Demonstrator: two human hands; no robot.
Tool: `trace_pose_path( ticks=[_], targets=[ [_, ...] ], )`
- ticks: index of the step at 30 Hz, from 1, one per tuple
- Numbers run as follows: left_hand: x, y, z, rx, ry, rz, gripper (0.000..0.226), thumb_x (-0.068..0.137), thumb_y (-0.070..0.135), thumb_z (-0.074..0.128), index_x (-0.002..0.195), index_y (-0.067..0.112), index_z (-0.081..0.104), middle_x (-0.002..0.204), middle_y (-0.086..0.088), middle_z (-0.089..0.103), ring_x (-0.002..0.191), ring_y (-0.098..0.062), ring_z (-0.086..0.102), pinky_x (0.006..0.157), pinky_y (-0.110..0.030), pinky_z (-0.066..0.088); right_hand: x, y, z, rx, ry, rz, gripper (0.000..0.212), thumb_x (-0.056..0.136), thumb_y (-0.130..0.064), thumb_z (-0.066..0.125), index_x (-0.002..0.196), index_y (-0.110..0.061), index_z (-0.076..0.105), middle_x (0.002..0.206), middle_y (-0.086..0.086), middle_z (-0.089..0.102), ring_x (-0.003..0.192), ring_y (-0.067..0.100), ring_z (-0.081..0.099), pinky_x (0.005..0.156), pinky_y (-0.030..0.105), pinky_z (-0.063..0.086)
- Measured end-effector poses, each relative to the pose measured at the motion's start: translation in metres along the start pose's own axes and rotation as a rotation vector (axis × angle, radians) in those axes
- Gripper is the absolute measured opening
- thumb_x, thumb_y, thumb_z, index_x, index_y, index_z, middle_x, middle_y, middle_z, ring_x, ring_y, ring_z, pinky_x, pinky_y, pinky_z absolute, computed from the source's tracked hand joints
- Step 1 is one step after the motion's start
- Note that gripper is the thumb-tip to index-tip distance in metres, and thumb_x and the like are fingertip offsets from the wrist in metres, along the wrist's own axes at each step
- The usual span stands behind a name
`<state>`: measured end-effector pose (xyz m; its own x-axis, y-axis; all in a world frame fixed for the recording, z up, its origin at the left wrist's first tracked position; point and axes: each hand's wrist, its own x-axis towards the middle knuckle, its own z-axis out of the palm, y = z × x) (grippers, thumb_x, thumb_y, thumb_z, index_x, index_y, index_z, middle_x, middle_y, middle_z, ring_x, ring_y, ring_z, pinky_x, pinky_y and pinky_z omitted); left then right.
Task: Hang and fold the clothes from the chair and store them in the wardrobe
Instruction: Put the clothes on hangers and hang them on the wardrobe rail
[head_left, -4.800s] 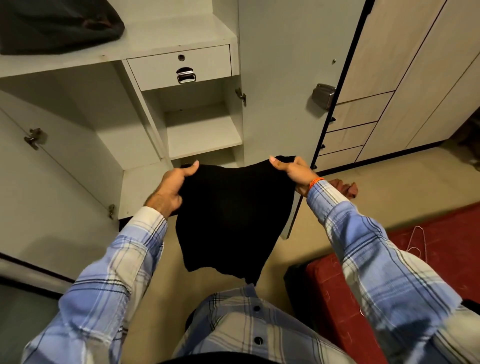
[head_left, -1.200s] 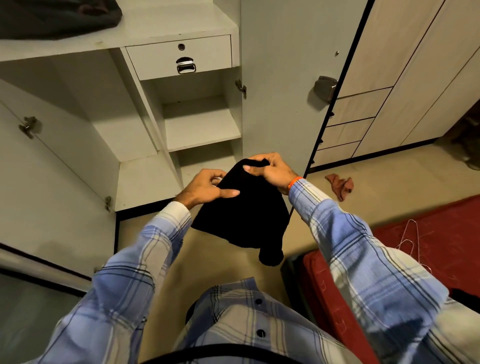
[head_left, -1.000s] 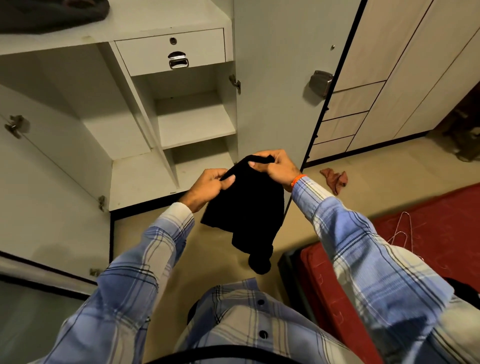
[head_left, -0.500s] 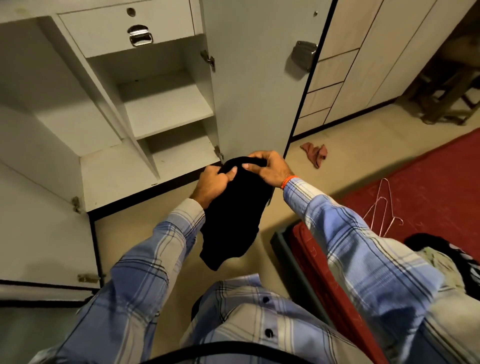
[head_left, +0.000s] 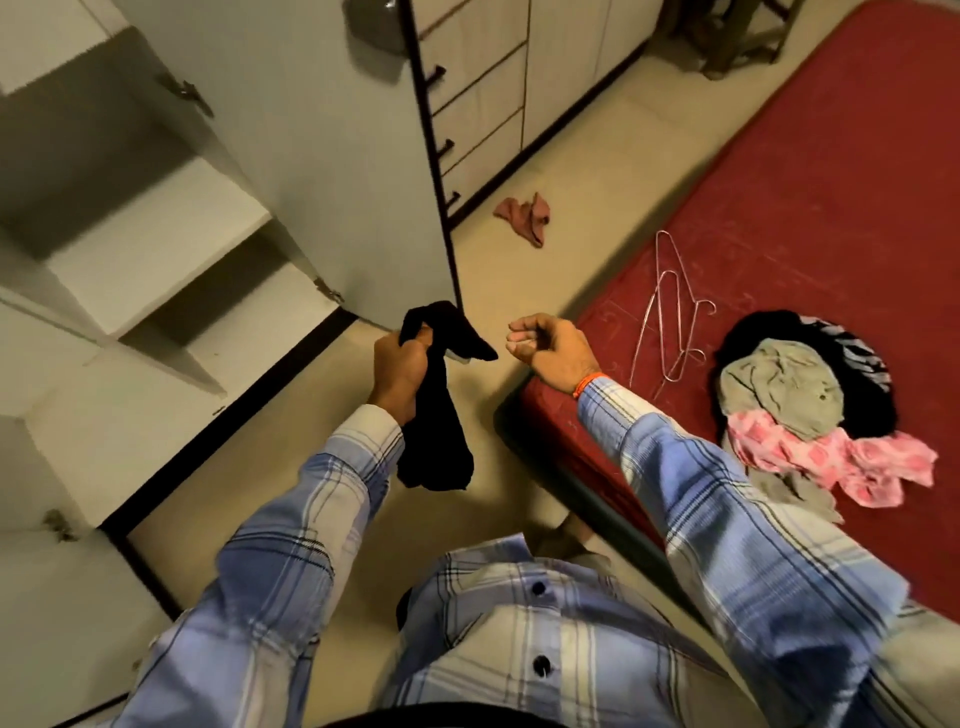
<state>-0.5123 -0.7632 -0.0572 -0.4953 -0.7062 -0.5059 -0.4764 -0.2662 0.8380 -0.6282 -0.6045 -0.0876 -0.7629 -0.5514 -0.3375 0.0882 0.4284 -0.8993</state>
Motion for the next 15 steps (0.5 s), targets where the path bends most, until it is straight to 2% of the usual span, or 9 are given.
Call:
trace_pose_path(
  ticks=[1, 4, 7, 9, 12, 15],
  targets=[
    [0.003, 0.001, 0.013, 0.010, 0.005, -0.012, 0.010, 0.093, 0.022, 0.062, 0.094, 0.013, 0.066, 0.105, -0.013, 0.069, 0.101, -0.029, 0.065, 0.096, -0.047, 0.052, 0.004, 0.009, -0.012, 0.006, 0.026, 0.009, 0.023, 0.083, 0.005, 0.067, 0.101, -0.009, 0.064, 0.091, 0.008, 0.068, 0.088, 0.021, 0.064, 0.100, 0.042, 0.050],
    [0.010, 0.003, 0.056, 0.028, 0.000, -0.047, 0.011, 0.093, 0.021, 0.064, 0.097, 0.011, 0.066, 0.109, -0.014, 0.068, 0.103, -0.031, 0.065, 0.095, -0.045, 0.052, 0.010, 0.030, -0.048, 0.024, 0.126, 0.058, 0.020, 0.085, 0.004, 0.065, 0.102, -0.006, 0.067, 0.089, 0.008, 0.069, 0.084, 0.017, 0.063, 0.092, 0.029, 0.053],
    [0.015, 0.003, 0.102, 0.046, -0.011, -0.077, 0.015, 0.093, 0.022, 0.065, 0.101, 0.010, 0.065, 0.106, -0.011, 0.068, 0.104, -0.031, 0.065, 0.094, -0.044, 0.053, 0.016, 0.055, -0.084, 0.016, 0.198, 0.105, 0.019, 0.085, -0.002, 0.069, 0.103, -0.008, 0.069, 0.090, 0.005, 0.072, 0.080, 0.013, 0.065, 0.087, 0.027, 0.053],
    [0.018, 0.003, 0.128, 0.052, -0.030, -0.091, 0.019, 0.092, 0.025, 0.066, 0.103, 0.009, 0.066, 0.108, -0.012, 0.069, 0.104, -0.030, 0.065, 0.094, -0.045, 0.053, 0.019, 0.071, -0.102, -0.012, 0.212, 0.131, 0.019, 0.084, -0.007, 0.071, 0.103, -0.012, 0.070, 0.091, 0.000, 0.073, 0.076, 0.006, 0.066, 0.084, 0.022, 0.053],
    [0.023, 0.002, 0.170, 0.117, -0.068, -0.097, 0.016, 0.091, 0.028, 0.068, 0.097, 0.013, 0.068, 0.108, -0.012, 0.070, 0.102, -0.029, 0.067, 0.093, -0.048, 0.054, 0.020, 0.088, -0.133, -0.016, 0.279, 0.196, 0.018, 0.085, -0.011, 0.071, 0.103, -0.014, 0.071, 0.085, -0.006, 0.069, 0.069, -0.005, 0.058, 0.079, 0.016, 0.047],
    [0.029, 0.004, 0.206, 0.147, -0.112, -0.113, 0.026, 0.093, 0.028, 0.065, 0.110, 0.009, 0.068, 0.108, -0.009, 0.069, 0.104, -0.028, 0.066, 0.095, -0.047, 0.053, 0.022, 0.102, -0.154, 0.008, 0.337, 0.274, 0.016, 0.086, -0.011, 0.069, 0.102, -0.015, 0.070, 0.081, -0.009, 0.067, 0.070, -0.001, 0.058, 0.070, 0.008, 0.043]
  ],
)
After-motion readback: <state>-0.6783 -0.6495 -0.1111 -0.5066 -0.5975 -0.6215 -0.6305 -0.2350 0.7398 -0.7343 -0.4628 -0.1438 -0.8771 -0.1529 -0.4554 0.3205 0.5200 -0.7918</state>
